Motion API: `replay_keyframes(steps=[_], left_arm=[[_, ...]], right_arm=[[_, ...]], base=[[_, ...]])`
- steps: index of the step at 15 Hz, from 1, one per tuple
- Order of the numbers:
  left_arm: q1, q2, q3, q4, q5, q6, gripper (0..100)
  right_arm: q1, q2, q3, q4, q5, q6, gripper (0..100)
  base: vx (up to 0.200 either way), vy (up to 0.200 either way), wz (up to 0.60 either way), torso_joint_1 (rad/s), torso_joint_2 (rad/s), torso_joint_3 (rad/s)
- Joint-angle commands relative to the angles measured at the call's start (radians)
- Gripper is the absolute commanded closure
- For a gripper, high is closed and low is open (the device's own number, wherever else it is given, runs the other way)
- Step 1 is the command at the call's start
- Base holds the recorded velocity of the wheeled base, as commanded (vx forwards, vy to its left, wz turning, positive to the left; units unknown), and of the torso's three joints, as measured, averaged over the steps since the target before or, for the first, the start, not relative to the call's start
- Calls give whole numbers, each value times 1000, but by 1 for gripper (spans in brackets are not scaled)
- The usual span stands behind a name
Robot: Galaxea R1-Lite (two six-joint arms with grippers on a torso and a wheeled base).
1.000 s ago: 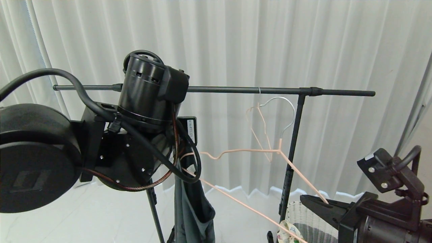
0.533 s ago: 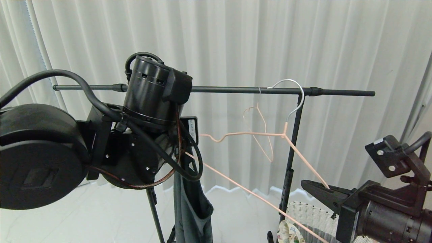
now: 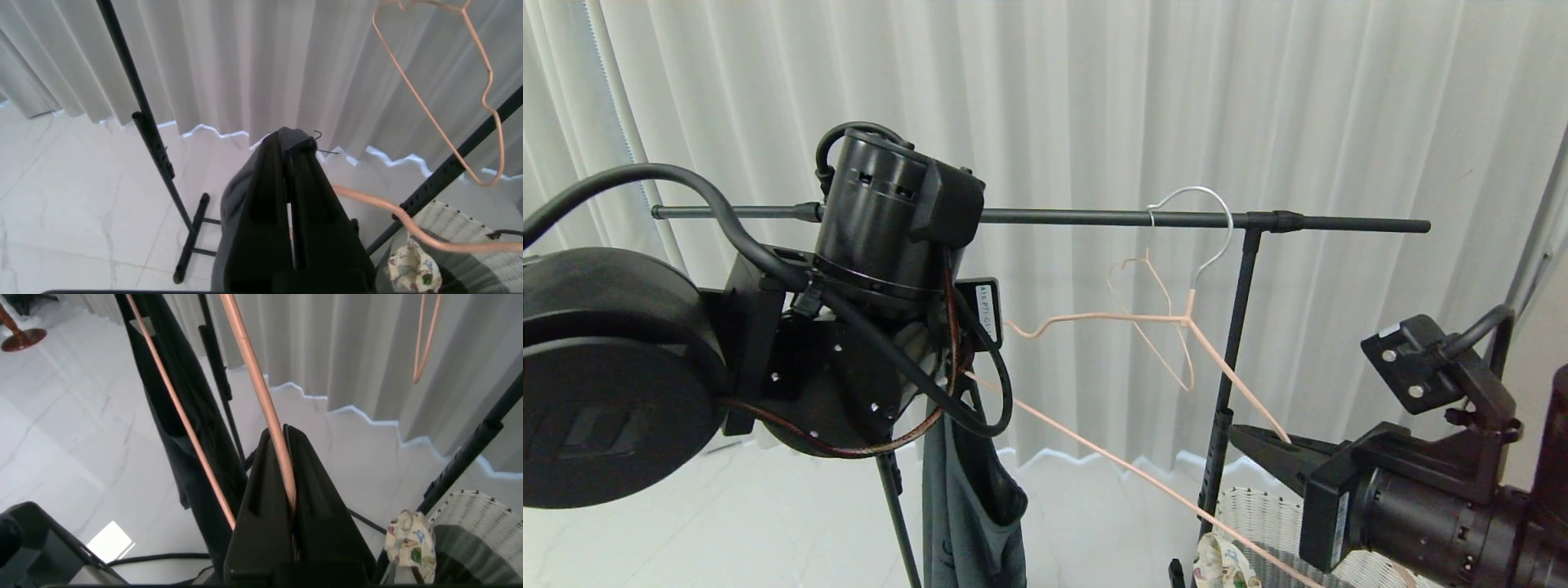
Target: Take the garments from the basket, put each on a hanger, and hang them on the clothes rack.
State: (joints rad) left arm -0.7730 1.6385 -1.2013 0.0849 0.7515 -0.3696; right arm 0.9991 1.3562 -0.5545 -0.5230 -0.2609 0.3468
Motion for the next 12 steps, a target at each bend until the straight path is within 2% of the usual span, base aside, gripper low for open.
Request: replay_keyframes(steps=[1,5,8,12], left_arm=[[0,-6,0,-1,0,0,100],[0,-6,-9,-1,0,0,100],[-6,-8,-46,-1,0,0,100],[-6,-36,-47,16,0,11,100]], right_arm=[[-2,46,-39,0,0,-2,100],[16,97,-91,0,0,-3,100],[72,110,-85,0,2,-2,100],[81,103,-39,3,8,-3,100]], base=[[0,0,0,0,0,0],[0,0,0,0,0,0],[0,0,0,0,0,0],[0,0,0,0,0,0]])
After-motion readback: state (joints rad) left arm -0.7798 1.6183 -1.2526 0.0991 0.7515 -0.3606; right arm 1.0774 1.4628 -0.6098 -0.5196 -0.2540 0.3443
